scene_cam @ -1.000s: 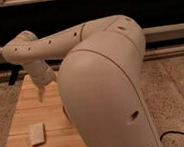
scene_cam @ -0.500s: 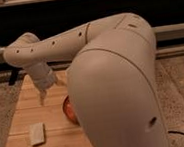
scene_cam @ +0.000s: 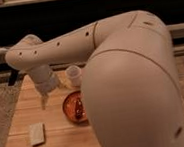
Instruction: Move the arm in a circular motion
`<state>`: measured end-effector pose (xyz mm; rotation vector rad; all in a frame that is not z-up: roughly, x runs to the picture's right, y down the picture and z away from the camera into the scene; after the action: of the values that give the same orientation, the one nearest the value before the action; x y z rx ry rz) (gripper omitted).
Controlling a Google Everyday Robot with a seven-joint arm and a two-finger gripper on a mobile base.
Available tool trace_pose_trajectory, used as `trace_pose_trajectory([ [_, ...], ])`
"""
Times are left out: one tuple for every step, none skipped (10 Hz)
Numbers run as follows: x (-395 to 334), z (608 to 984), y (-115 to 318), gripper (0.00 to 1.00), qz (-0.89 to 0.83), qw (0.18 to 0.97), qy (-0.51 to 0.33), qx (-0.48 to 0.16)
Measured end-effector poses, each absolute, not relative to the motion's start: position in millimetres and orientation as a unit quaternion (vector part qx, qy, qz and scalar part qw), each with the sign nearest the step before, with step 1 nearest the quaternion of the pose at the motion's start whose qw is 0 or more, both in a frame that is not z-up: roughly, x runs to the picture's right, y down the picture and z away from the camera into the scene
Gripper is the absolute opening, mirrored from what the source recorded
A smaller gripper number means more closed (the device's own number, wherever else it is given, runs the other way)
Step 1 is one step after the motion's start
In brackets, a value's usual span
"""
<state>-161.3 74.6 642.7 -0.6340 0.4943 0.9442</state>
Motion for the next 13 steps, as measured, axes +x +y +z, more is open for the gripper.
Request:
trace_pose_trajectory([
  [-157,638,79,0.80,0.445,0.811,0.231,-0.300],
  [-157,635,83,0.80,0.446,0.810,0.232,-0.303],
  [-159,630,88,0.80,0.446,0.809,0.231,-0.306],
  [-153,624,92,0.80,0.450,0.806,0.230,-0.308],
  [-145,622,95,0.80,0.453,0.804,0.232,-0.308],
  [-143,621,97,0.80,0.454,0.802,0.232,-0.311],
  [-144,619,99,0.80,0.453,0.802,0.229,-0.316],
  [-143,619,100,0.80,0.453,0.801,0.229,-0.318],
  [-140,616,103,0.80,0.454,0.799,0.230,-0.321],
  [-141,611,109,0.80,0.456,0.797,0.229,-0.322],
  [-142,606,116,0.80,0.459,0.795,0.229,-0.325],
  [-141,606,117,0.80,0.462,0.792,0.229,-0.326],
  [-138,606,117,0.80,0.464,0.790,0.228,-0.330],
])
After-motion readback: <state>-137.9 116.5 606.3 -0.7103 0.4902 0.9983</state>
